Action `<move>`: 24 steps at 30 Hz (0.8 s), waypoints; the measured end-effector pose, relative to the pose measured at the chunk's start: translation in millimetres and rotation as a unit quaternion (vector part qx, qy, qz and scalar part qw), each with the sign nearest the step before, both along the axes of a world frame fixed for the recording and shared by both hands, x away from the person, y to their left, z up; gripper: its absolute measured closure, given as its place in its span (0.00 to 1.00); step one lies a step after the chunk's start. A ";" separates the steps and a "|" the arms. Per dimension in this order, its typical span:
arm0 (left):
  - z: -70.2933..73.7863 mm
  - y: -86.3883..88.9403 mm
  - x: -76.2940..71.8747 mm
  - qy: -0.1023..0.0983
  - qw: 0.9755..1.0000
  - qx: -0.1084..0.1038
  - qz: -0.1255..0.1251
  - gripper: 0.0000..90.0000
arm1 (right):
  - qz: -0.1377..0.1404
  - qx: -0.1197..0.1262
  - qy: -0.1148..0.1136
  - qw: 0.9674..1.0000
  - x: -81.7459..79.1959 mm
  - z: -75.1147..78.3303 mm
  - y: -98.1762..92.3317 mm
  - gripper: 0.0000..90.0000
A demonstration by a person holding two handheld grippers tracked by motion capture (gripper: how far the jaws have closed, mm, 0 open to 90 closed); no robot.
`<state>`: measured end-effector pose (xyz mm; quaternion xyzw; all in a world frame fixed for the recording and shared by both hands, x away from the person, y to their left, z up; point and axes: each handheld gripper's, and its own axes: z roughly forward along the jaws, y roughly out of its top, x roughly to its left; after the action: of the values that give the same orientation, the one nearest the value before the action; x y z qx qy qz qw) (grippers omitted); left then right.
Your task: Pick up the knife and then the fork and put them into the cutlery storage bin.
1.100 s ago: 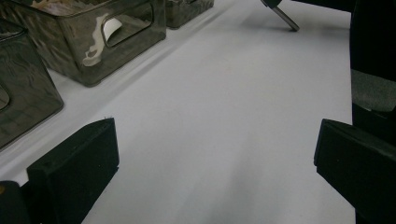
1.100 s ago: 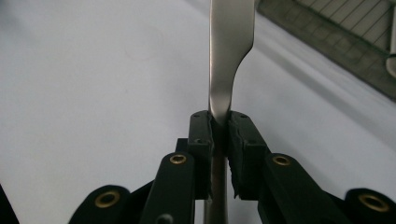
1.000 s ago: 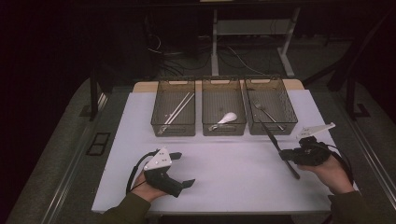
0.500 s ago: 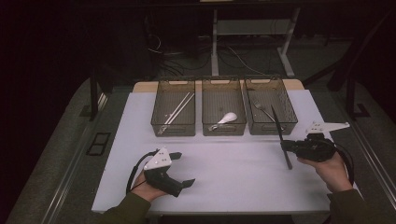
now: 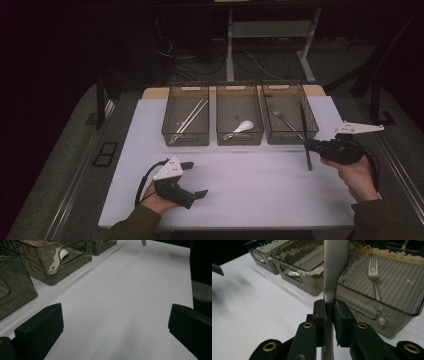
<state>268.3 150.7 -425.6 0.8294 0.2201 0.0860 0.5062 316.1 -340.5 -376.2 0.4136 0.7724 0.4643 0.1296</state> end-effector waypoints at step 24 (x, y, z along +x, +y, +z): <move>0.2 1.7 -1.2 0.003 1.000 -0.007 0.007 0.00 | -0.028 0.016 -0.058 0.998 41.6 47.7 11.0 0.89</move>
<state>267.1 152.4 -425.3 0.8246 0.2275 0.0857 0.5109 357.6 -329.4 -328.5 0.4093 0.7444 0.4957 0.1806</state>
